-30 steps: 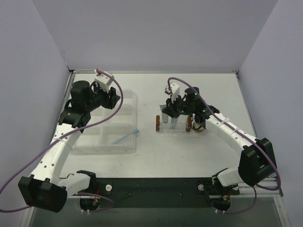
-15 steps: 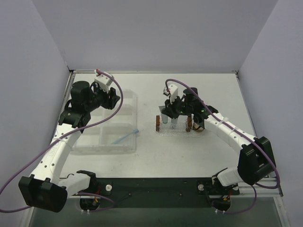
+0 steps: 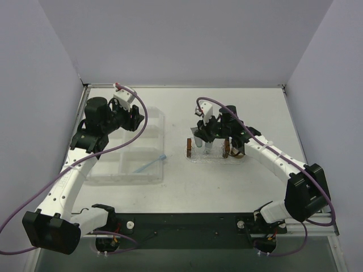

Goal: Prepare toiletry sets of a toothbrush and toothpaste on the tray

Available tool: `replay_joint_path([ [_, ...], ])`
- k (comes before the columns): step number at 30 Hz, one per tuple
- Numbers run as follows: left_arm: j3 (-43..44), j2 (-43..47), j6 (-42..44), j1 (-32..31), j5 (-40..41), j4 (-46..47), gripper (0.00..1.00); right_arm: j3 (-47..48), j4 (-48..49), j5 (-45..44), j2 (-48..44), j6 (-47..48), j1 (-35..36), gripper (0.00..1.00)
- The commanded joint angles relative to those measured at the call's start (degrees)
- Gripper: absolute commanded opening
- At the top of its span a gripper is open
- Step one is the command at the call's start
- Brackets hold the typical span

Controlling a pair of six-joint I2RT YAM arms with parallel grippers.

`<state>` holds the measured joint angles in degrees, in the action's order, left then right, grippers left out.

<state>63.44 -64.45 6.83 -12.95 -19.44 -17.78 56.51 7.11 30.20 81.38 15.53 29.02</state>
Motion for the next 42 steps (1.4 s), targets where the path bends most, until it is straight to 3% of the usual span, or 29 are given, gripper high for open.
replay_joint_path([
  [1,0.5,0.9,0.6,0.5,-1.3,2.6,0.57,-0.4,2.7,0.2,0.0,1.4,0.7,0.12],
  [42,-0.9,1.4,1.1,1.0,-1.9,3.0,0.57,-0.8,2.6,-0.1,1.1,1.5,1.9,0.22],
])
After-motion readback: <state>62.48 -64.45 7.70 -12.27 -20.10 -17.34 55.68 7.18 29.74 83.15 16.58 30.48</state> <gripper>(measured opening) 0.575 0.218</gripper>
